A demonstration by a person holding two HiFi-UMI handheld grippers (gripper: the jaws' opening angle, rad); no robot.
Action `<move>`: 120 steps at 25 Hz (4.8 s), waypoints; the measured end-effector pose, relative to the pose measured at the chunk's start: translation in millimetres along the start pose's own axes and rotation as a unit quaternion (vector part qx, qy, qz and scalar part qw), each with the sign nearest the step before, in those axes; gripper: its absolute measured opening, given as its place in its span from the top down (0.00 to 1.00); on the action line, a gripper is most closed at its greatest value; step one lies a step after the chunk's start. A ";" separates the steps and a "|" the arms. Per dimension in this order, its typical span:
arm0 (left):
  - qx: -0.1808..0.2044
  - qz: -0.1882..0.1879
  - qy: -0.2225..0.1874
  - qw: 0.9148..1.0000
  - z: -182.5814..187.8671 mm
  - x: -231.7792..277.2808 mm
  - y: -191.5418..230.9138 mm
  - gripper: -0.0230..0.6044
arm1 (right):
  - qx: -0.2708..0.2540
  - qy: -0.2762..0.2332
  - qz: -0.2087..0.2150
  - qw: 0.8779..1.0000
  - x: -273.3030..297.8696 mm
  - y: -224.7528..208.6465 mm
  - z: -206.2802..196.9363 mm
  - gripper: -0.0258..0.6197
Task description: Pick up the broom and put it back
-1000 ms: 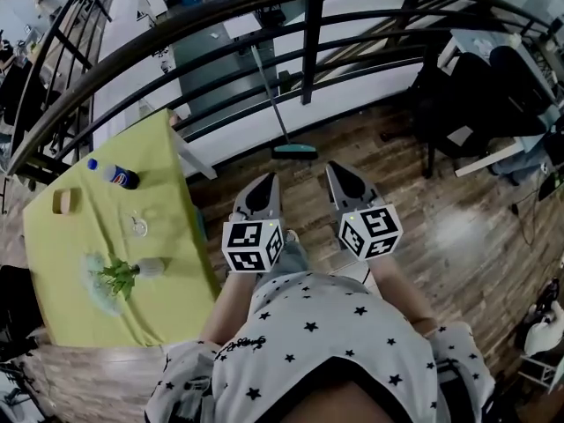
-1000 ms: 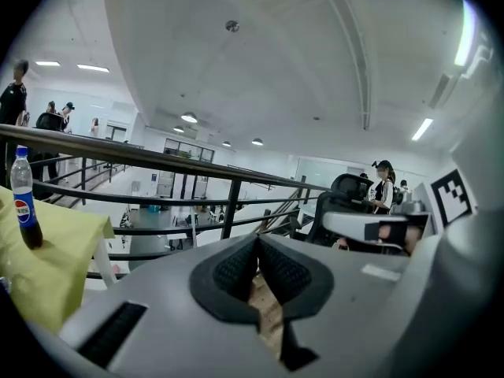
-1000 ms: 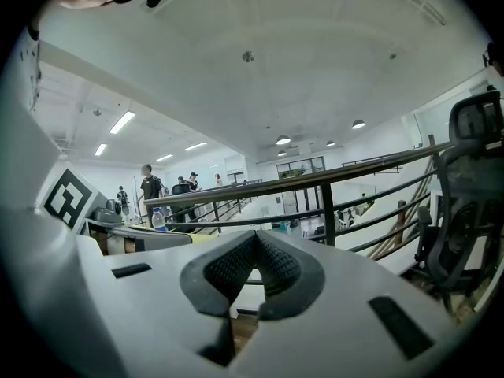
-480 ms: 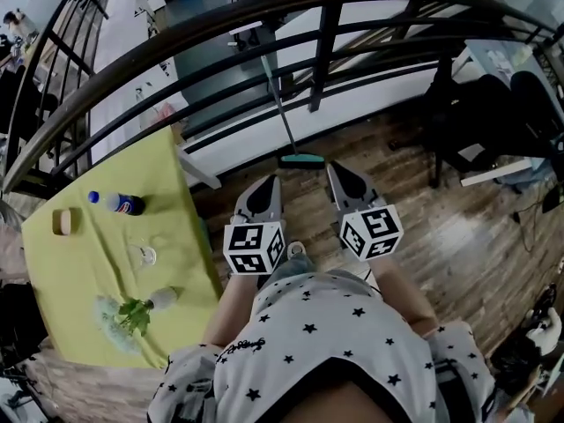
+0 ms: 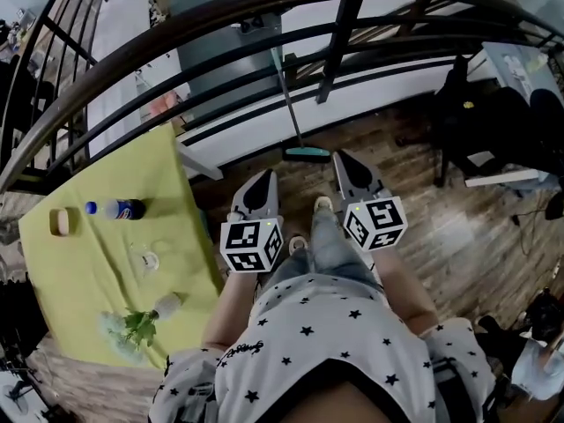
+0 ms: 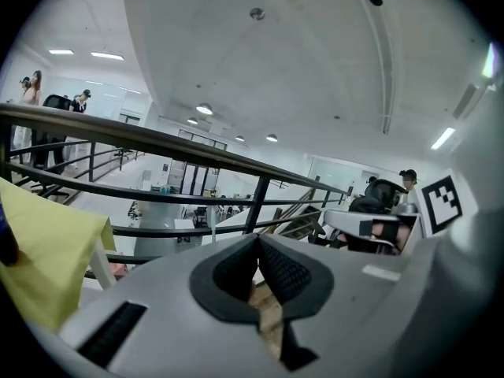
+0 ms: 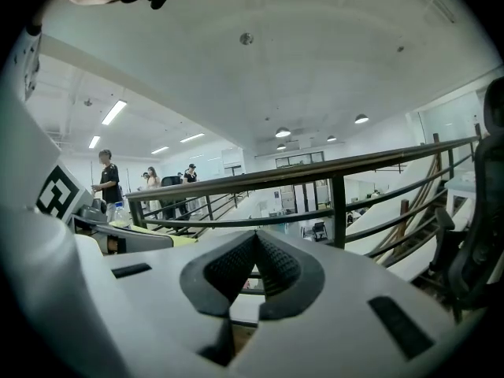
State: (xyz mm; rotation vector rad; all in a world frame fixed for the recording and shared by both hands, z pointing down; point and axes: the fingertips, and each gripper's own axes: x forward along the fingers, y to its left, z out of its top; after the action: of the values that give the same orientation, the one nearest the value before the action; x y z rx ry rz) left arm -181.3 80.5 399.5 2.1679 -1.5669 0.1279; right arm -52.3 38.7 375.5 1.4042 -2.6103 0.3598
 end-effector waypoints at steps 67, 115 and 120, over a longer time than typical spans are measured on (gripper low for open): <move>-0.074 0.119 0.079 0.987 -55.2 252.2 157.4 0.95 | -0.086 0.151 0.080 0.982 499.5 -137.2 -170.4 0.77; -0.036 0.067 0.060 0.995 -46.6 143.7 72.7 0.95 | -0.095 0.144 0.021 0.985 311.9 -105.9 -165.7 0.84; -0.025 0.058 0.055 0.996 -44.1 122.5 58.6 0.95 | -0.086 0.142 0.004 0.986 279.6 -105.5 -163.5 0.84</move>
State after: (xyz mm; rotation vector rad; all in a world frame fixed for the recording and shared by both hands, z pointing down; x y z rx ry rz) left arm -184.3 -22.9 497.9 1.9975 -1.6152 0.2396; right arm -113.6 -194.4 616.1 1.1904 -2.3562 0.3012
